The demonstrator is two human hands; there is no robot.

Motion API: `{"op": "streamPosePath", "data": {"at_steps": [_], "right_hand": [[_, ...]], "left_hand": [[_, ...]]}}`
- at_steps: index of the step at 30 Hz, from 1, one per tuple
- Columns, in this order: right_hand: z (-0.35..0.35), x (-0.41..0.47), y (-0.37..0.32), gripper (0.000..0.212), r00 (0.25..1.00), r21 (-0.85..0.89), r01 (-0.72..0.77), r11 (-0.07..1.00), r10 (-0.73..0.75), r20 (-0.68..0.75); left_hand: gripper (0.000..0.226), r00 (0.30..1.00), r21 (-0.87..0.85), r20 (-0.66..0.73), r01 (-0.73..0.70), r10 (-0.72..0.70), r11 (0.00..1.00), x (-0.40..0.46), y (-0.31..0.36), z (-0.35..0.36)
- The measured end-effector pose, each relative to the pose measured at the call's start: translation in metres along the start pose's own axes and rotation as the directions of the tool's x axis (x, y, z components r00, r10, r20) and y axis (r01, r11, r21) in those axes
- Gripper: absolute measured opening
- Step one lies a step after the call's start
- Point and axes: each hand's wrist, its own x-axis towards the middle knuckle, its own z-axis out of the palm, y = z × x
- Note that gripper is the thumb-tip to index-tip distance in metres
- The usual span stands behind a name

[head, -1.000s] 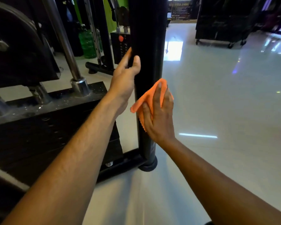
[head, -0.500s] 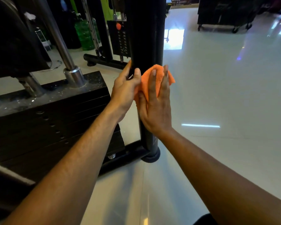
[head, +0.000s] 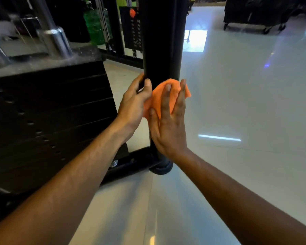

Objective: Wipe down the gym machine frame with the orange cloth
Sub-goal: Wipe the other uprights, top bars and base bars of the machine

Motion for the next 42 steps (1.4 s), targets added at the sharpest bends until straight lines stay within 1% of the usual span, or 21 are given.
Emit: {"op": "streamPosePath", "data": {"at_steps": [2,4,6,8,10,13,15,17,19,21,23,25,26,29,31,32,34,36,38,40,42], "right_hand": [[0.007,-0.016,0.014,0.094,0.999,-0.034,0.028,0.999,-0.027,0.024],[0.016,-0.048,0.032,0.099,0.993,-0.092,0.032,0.995,-0.021,0.118],[0.021,-0.080,0.044,0.099,0.979,-0.098,0.011,0.995,0.009,0.202],[0.020,-0.090,0.047,0.095,0.971,-0.069,0.006,0.998,0.011,0.240],[0.016,-0.078,0.041,0.091,0.978,-0.032,0.012,0.999,-0.005,0.209],[0.015,-0.046,0.027,0.089,0.997,0.021,0.015,1.000,-0.016,0.073],[0.020,-0.040,0.029,0.091,1.000,0.023,0.020,1.000,-0.020,0.024],[0.026,-0.058,0.043,0.095,0.995,-0.013,0.039,0.999,-0.037,0.089],[0.032,-0.094,0.064,0.097,0.974,-0.060,0.017,0.998,-0.003,0.225],[0.036,-0.131,0.080,0.094,0.945,-0.061,-0.016,0.998,0.035,0.326],[0.038,-0.149,0.088,0.090,0.932,-0.041,-0.024,0.999,0.037,0.359],[0.040,-0.142,0.082,0.089,0.942,-0.023,-0.023,0.999,0.029,0.334],[0.040,-0.132,0.076,0.091,0.955,-0.001,-0.035,0.999,0.033,0.296],[0.045,-0.099,0.058,0.100,0.990,0.072,-0.082,0.994,0.073,0.118],[0.051,-0.097,0.059,0.104,0.993,0.073,-0.089,0.993,0.083,0.080],[0.055,-0.106,0.065,0.106,0.993,0.051,-0.067,0.996,0.061,0.101],[0.061,-0.137,0.082,0.104,0.972,0.001,-0.056,0.998,0.054,0.228],[0.062,-0.173,0.098,0.100,0.921,-0.021,-0.117,0.993,0.117,0.370],[0.060,-0.197,0.107,0.102,0.867,-0.031,-0.193,0.981,0.186,0.462],[0.057,-0.198,0.106,0.100,0.848,-0.017,-0.250,0.968,0.227,0.479],[0.056,-0.177,0.091,0.093,0.876,0.048,-0.306,0.951,0.261,0.407]], "left_hand": [[0.037,1.000,-0.007,-0.015,0.005,-0.005,1.000,0.000,-0.008,0.002],[0.033,0.999,-0.016,-0.028,0.020,-0.021,1.000,-0.001,-0.016,0.005],[0.040,0.999,-0.012,-0.032,0.021,-0.021,1.000,-0.003,-0.022,0.007],[0.045,1.000,-0.005,-0.021,0.012,-0.012,1.000,-0.004,-0.027,0.008],[0.047,1.000,-0.006,-0.016,0.018,-0.018,1.000,-0.004,-0.032,0.009],[0.052,1.000,0.019,-0.016,0.018,-0.018,1.000,-0.005,-0.040,0.011],[0.054,1.000,0.059,-0.007,0.003,-0.002,0.998,-0.008,-0.045,0.012],[0.055,1.000,0.063,-0.002,-0.001,0.002,0.998,-0.009,-0.051,0.011],[0.055,1.000,0.034,-0.007,0.009,-0.009,0.999,-0.009,-0.056,0.012],[0.055,1.000,0.018,-0.014,0.019,-0.019,1.000,-0.010,-0.063,0.014],[0.052,0.999,0.014,-0.013,0.042,-0.042,0.999,-0.015,-0.076,0.017],[0.046,0.997,0.006,0.005,0.076,-0.076,0.997,-0.020,-0.092,0.017],[0.046,0.995,0.001,0.021,0.093,-0.093,0.996,-0.023,-0.101,0.017],[0.057,0.992,0.021,0.048,0.112,-0.113,0.994,-0.026,-0.119,0.015],[0.057,0.991,0.020,0.043,0.125,-0.125,0.992,-0.027,-0.124,0.015],[0.055,0.991,0.015,0.039,0.128,-0.129,0.992,-0.027,-0.126,0.014],[0.049,0.989,0.011,0.039,0.140,-0.140,0.990,-0.026,-0.130,0.015],[0.046,0.987,0.007,0.044,0.152,-0.152,0.988,-0.025,-0.134,0.016],[0.053,0.985,0.006,0.024,0.170,-0.170,0.985,-0.026,-0.136,0.019],[0.053,0.983,0.010,-0.002,0.184,-0.184,0.983,-0.027,-0.138,0.021],[0.048,0.981,0.002,-0.001,0.196,-0.196,0.981,-0.026,-0.139,0.021]]}}
